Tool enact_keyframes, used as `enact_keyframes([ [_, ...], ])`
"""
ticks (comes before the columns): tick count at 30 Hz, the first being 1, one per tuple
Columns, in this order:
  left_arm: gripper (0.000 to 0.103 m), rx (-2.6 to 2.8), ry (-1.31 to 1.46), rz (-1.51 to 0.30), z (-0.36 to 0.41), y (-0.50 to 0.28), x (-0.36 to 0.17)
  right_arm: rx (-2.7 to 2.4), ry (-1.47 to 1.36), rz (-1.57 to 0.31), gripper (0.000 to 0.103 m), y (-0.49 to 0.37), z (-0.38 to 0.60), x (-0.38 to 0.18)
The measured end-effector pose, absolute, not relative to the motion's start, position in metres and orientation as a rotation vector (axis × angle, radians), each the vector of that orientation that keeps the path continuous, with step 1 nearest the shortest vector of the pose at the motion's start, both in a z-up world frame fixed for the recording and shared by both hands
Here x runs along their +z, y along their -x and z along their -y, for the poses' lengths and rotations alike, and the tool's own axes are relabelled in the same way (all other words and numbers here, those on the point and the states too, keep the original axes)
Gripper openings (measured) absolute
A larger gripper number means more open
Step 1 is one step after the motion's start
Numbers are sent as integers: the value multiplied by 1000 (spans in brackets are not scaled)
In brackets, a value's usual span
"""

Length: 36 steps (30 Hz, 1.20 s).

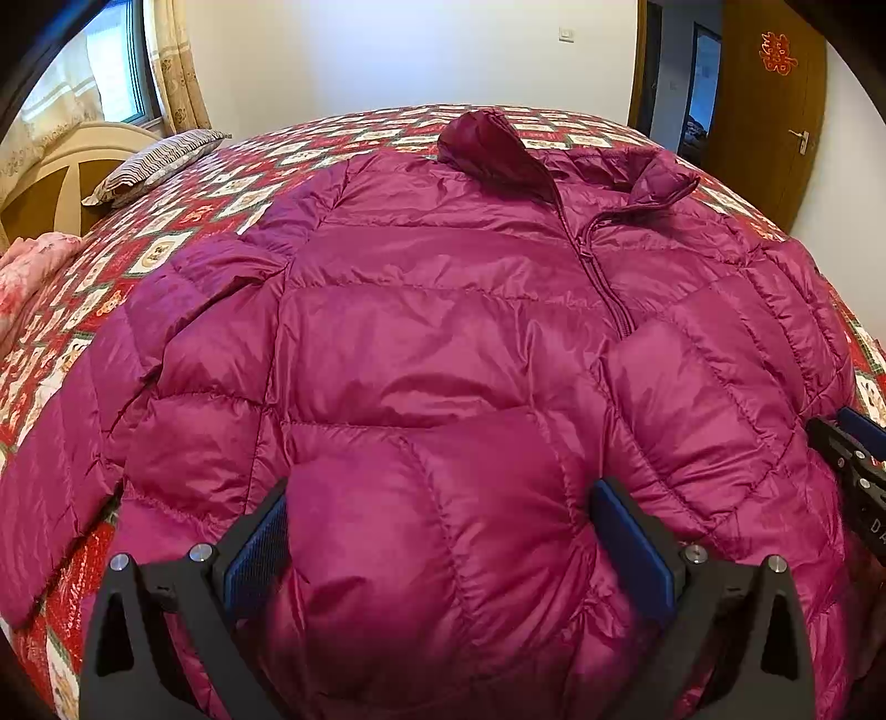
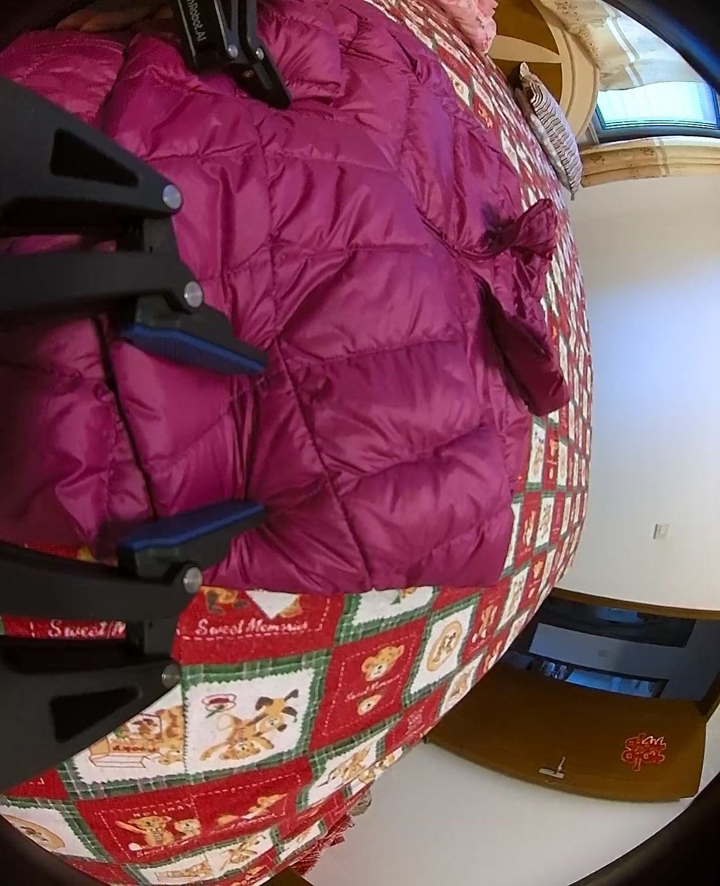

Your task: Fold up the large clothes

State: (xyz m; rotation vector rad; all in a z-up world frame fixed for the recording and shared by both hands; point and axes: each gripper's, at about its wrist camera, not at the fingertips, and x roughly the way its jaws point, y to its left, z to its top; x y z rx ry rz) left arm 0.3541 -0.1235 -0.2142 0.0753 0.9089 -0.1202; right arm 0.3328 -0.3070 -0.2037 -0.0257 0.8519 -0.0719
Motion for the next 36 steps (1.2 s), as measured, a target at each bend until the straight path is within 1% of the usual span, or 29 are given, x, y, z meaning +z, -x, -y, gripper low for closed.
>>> enact_keyframes([
  [11,102,-124,-76,-915,124,-355,-213,-78,43,-856,52,-334,304,-204],
  [14,102,-167,-51,-958,112,-359,-195,-27,-11,-855,62,-328,314,-191],
  [16,102,-200,-3,-923,96,-352,-173,-54,2,-812,68,-315,315,-175],
  [17,102,-219,17,-889,84,-347,-158,-63,7,-784,76,-305,315,-164],
  [18,102,-225,13,-859,70,-342,-145,-58,7,-774,82,-298,313,-158],
  [19,102,-218,-4,-844,58,-339,-136,-47,11,-774,83,-292,311,-154],
  [22,102,-113,-74,-818,5,-331,-126,-27,74,-780,84,-275,296,-149],
  [26,102,128,-72,-845,-98,-321,-146,3,101,-773,84,-263,278,-155],
  [27,102,163,-64,-855,-113,-318,-151,13,96,-768,84,-264,275,-156],
  [29,102,253,-4,-886,-163,-308,-167,35,86,-757,84,-262,267,-155],
  [31,102,299,52,-906,-192,-304,-176,60,92,-744,84,-262,254,-155],
  [34,102,247,209,-931,-226,-302,-194,81,119,-732,84,-263,240,-156],
  [35,98,203,269,-934,-232,-304,-199,85,123,-731,84,-263,237,-157],
  [36,72,137,320,-928,-232,-305,-203,88,124,-729,84,-263,234,-157],
])
